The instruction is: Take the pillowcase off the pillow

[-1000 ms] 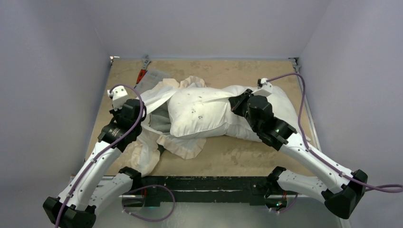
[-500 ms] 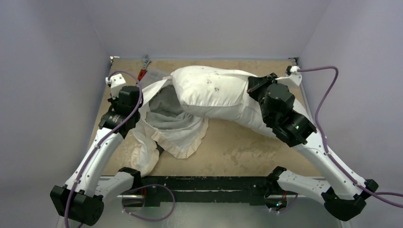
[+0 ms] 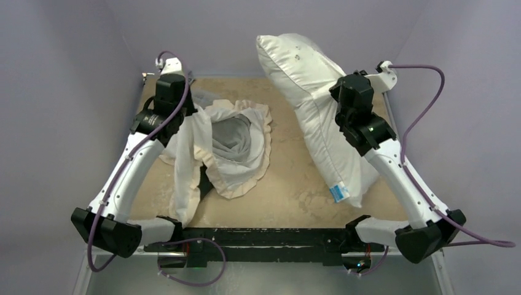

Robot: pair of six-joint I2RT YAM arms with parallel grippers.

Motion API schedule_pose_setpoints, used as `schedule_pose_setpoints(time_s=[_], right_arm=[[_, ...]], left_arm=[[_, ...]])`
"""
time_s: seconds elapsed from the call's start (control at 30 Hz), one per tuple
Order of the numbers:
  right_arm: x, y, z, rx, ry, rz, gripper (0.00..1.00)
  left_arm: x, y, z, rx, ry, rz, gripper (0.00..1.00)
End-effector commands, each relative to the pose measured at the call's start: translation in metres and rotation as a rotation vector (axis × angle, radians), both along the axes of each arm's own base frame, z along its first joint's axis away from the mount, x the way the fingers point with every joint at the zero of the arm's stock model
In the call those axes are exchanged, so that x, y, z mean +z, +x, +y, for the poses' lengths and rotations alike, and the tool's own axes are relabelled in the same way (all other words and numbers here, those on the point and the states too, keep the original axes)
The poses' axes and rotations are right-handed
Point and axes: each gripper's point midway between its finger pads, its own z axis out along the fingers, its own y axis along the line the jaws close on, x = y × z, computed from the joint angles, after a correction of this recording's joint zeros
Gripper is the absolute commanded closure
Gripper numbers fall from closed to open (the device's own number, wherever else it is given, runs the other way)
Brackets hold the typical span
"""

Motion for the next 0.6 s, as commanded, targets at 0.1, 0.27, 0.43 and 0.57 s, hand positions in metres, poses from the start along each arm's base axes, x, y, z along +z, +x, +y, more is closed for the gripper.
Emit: schedule_pose_setpoints(time_s=[0.1,0.27,0.43,0.57], right_arm=[[0.048,0.014,-0.04,-0.135,0.089,-0.176,1.0],[0.016,0.029,-0.047,-0.154,0.058,-0.127,1.0],[-0.042,0.048,-0.034,-0.101,0.04,-0.011,1.0],[-0.072,0.053,-0.023,-0.046,0.022,0.044,0.99]], left_arm=[[0.083,-0.044,-0.175,-0.64,-0.191,-0.131,1.0],[0.083,-0.113,-0.256,-0.904,-0.259,-0.131,1.0],[0.025,-0.166,-0.299,-1.048,-0.217,0.021,0.94],[-0.012,-0.171,-0.289,-0.997,-0.173,0.115,0.83]])
